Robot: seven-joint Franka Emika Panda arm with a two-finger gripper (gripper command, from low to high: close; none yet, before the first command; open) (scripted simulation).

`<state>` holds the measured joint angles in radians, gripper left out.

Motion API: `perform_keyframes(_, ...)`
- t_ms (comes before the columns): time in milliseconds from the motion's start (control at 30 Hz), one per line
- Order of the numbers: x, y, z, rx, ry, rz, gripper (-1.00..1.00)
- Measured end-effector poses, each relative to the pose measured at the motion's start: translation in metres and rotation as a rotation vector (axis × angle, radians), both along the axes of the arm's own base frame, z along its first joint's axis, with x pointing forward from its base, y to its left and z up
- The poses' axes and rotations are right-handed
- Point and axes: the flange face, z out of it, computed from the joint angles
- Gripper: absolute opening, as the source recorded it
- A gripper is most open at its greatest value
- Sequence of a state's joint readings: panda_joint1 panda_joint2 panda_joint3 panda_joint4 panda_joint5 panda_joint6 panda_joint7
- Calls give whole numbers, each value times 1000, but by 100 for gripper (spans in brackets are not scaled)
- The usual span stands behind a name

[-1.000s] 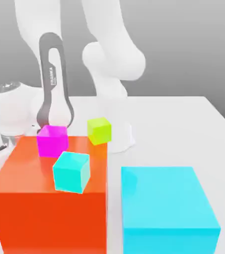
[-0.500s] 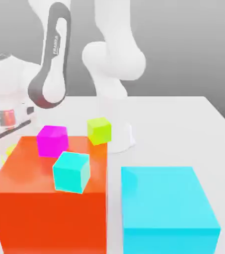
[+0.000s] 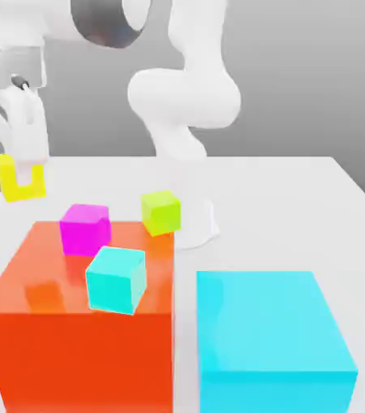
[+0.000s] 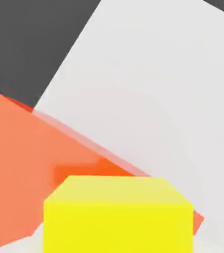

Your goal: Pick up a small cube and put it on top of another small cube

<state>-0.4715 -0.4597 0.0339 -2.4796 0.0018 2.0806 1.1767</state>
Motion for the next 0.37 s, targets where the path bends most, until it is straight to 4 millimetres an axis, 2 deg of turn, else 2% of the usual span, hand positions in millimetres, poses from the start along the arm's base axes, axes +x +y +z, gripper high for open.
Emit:
perform_keyframes(33,0,15,3,13,17,54,-100)
perform_keyframes(67,-1,25,-4,26,33,81,-100)
perform_keyframes(167,-1,34,-43,39,46,104,-100)
perform_keyframes(200,-1,34,-57,39,47,106,100)
perform_keyframes(367,-1,34,-57,39,47,106,100)
